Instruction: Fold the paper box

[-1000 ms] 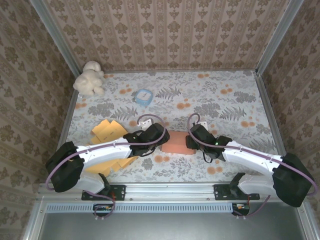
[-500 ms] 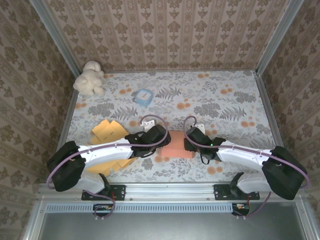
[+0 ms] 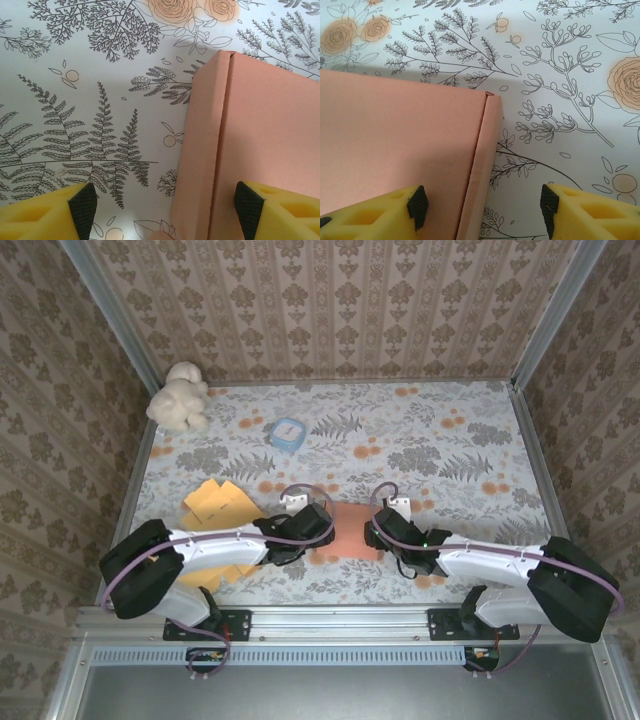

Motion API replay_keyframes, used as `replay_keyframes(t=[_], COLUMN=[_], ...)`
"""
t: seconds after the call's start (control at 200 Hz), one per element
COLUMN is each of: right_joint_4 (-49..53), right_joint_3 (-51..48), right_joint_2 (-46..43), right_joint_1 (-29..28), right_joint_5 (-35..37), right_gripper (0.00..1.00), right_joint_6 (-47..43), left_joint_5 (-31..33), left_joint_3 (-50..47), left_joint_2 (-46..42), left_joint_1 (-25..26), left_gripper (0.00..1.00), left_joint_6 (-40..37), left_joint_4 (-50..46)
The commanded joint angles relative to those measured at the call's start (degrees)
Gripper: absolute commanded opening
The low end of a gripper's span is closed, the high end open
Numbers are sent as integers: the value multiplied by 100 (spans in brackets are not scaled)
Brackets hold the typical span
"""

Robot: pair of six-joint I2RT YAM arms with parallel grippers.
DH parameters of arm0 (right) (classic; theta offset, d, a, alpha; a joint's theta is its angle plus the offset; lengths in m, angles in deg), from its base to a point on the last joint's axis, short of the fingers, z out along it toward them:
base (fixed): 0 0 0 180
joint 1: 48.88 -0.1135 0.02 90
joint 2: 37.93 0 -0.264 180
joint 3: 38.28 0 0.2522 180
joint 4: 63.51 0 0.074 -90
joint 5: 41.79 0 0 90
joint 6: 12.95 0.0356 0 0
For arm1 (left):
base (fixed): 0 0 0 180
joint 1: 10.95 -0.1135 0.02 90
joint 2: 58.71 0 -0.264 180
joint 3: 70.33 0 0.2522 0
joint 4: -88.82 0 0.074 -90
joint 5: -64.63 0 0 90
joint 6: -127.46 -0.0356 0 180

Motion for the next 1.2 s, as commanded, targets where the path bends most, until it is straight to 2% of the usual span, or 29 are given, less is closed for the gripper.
replay_keyframes(t=[0.0,0.24,0.43,0.79,0.965,1.195], right_joint_4=[10,-150,-171,-50,-15,-87], right_joint_3=[-211,-197,-152,-161,-151,-152], right_joint_2=[48,301,419,305,269,338], right_joint_1=[-201,-357,-410,-454,-454,-465], right_joint_5=[201,308,326,464,511,512], right_gripper=[65,65,66,66,66,66], right_joint_6=[314,395,415,451,474,498], left_joint_5=[-186,-351,-148,-672,-552,-403], left_joint_3=[-168,-161,-220,-161,25,98], left_joint_2=[-197,-326,-328,-343,-436,-377], left_joint_1=[40,39,31,18,162,216], left_gripper=[77,79,81,81,81,80], left_joint_6=[95,137,308,1008,1174,1224], left_joint_4=[173,278,219,-34,-497,-459])
